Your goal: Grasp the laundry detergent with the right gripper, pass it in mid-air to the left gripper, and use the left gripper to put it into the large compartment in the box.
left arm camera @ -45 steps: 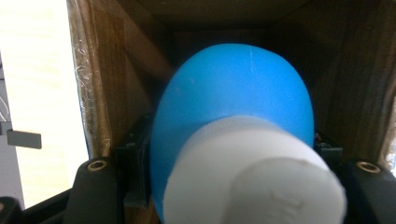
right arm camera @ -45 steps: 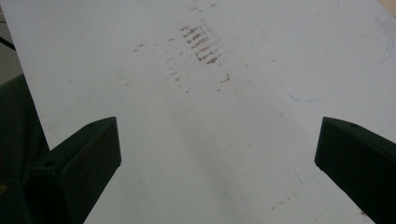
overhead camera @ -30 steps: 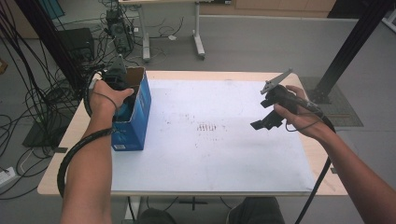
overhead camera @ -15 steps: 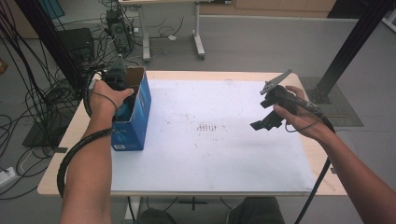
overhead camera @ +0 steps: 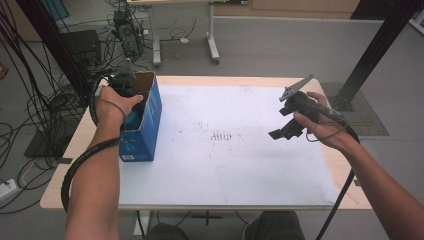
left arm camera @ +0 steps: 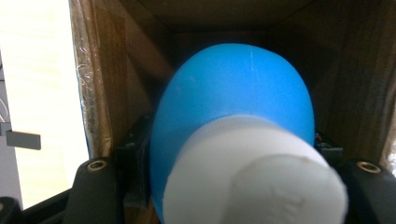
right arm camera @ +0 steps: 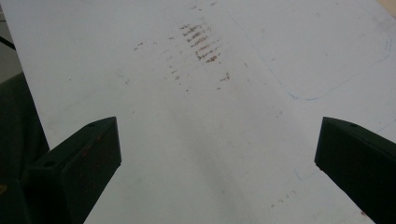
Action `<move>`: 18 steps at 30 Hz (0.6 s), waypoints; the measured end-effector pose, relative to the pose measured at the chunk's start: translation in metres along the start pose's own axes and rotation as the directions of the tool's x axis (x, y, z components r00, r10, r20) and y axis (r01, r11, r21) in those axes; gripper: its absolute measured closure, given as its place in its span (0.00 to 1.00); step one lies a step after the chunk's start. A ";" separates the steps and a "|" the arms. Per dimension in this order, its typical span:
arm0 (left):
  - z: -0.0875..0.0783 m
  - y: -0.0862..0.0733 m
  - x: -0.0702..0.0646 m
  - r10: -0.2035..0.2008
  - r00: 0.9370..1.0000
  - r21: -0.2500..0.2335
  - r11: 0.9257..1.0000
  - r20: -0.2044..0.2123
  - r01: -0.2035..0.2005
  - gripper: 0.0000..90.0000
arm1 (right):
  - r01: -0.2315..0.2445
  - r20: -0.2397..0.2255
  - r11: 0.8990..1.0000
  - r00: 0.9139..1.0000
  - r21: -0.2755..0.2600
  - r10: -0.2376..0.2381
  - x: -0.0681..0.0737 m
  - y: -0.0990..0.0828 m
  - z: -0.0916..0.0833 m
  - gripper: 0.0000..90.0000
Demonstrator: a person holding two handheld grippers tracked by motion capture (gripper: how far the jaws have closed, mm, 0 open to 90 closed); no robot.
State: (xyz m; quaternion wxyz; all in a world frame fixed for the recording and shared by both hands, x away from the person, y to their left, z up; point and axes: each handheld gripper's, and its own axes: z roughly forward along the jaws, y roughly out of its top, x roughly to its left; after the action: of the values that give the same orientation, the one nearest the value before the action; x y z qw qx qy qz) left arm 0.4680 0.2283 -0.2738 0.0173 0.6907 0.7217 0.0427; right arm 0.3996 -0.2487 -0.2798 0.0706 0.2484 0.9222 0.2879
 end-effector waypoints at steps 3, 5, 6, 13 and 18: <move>0.000 0.000 0.000 -0.001 1.000 -0.003 1.000 0.000 0.001 0.40 | 0.000 0.000 1.000 1.000 -0.001 0.000 0.000 0.000 -0.001 0.00; 0.000 0.000 0.000 0.000 1.000 -0.001 1.000 0.000 0.000 0.40 | 0.001 0.001 1.000 1.000 0.000 -0.001 0.000 0.000 -0.001 0.00; 0.000 0.000 0.000 0.000 1.000 -0.003 1.000 0.000 0.000 0.40 | 0.001 0.001 1.000 1.000 0.000 -0.001 0.000 0.000 -0.001 0.00; 0.000 0.000 0.000 -0.001 1.000 -0.003 1.000 -0.001 0.001 0.39 | 0.001 0.002 1.000 1.000 0.000 -0.001 0.000 0.000 -0.002 0.00; 0.000 0.000 0.000 -0.002 1.000 -0.004 1.000 0.000 0.002 0.39 | 0.000 0.003 1.000 1.000 0.001 0.000 0.000 0.000 -0.002 0.00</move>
State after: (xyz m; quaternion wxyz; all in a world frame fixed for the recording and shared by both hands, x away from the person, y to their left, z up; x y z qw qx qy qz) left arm 0.4676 0.2285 -0.2739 0.0188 0.6900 0.7222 0.0441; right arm 0.3993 -0.2499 -0.2785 0.0718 0.2487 0.9223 0.2870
